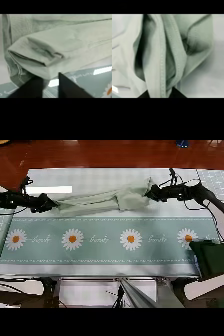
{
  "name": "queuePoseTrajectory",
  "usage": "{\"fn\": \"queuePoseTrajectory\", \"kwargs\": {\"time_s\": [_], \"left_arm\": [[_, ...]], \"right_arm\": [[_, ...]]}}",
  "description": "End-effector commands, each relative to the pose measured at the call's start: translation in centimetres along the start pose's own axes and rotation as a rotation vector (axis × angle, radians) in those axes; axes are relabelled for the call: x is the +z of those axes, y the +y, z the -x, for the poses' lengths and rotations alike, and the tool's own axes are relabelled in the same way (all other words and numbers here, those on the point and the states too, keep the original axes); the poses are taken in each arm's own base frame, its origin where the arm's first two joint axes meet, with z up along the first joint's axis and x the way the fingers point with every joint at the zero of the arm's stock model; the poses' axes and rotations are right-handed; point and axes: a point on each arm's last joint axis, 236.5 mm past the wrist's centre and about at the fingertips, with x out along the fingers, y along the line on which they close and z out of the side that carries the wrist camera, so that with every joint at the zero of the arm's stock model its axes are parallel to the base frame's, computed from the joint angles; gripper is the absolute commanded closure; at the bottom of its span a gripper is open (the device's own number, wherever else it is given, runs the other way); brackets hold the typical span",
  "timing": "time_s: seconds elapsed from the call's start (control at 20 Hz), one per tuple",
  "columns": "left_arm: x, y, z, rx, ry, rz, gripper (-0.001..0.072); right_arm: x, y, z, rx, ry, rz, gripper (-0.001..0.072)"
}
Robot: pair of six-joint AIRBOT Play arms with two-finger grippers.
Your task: Fold the shirts.
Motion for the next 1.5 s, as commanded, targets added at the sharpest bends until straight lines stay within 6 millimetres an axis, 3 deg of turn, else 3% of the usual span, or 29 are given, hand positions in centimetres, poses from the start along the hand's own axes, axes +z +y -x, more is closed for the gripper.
{"fn": "queuePoseTrajectory", "kwargs": {"time_s": [0.0, 0.15, 0.3, 0.5, 0.65, 0.75, 0.85, 1.05, 1.1, 1.15, 1.2, 1.25, 1.35, 1.45], "left_arm": [[-0.6, -4.0, 0.7, -0.149, 0.042, 0.006, 0.0681], [0.2, -10.1, 1.3, -0.339, 0.009, -0.009, 0.0681], [-0.4, -15.6, 0.3, -0.425, 0.015, -0.060, 0.0681], [-3.2, -19.1, -2.1, -0.438, 0.092, -0.156, 0.0681], [-4.6, -20.1, -2.5, -0.453, 0.132, -0.195, 0.0681], [-5.1, -19.5, -2.0, -0.441, 0.155, -0.216, 0.0681], [-5.6, -16.4, -1.9, -0.344, 0.190, -0.230, 0.0681], [-6.6, -5.6, -1.4, 0.043, 0.290, -0.180, 0.0680], [-6.7, -3.8, -1.0, 0.110, 0.303, -0.174, 0.0644], [-6.7, -3.2, -0.7, 0.128, 0.303, -0.161, 0.0515], [-6.7, -3.1, -0.5, 0.124, 0.304, -0.143, 0.0263], [-6.7, -2.9, -0.3, 0.127, 0.299, -0.116, 0.0105], [-6.5, -3.8, 0.0, 0.093, 0.291, -0.064, 0.0107], [-6.1, -7.8, 0.0, -0.044, 0.267, -0.048, 0.0108]], "right_arm": [[0.1, 3.8, 3.5, -0.006, -0.008, 0.152, 0.0682], [-2.7, 6.6, 6.7, -0.067, 0.072, 0.251, 0.0682], [-5.0, 7.8, 9.7, -0.242, 0.111, 0.344, 0.0682], [-6.1, 10.6, 13.5, -0.350, 0.050, 0.408, 0.0682], [-7.0, 12.3, 15.4, -0.337, 0.025, 0.394, 0.0682], [-7.2, 12.3, 16.7, -0.359, 0.010, 0.400, 0.0682], [-7.2, 12.0, 17.9, -0.395, -0.005, 0.406, 0.0683], [-7.7, 12.5, 19.8, -0.410, -0.026, 0.420, 0.0682], [-7.7, 12.7, 20.1, -0.408, -0.034, 0.423, 0.0682], [-7.7, 12.9, 20.3, -0.405, -0.043, 0.424, 0.0682], [-7.8, 13.1, 20.5, -0.404, -0.048, 0.426, 0.0683], [-7.8, 13.2, 20.7, -0.402, -0.054, 0.428, 0.0682], [-7.8, 13.4, 21.1, -0.399, -0.062, 0.430, 0.0682], [-8.0, 13.5, 21.2, -0.400, -0.059, 0.430, 0.0682]]}}
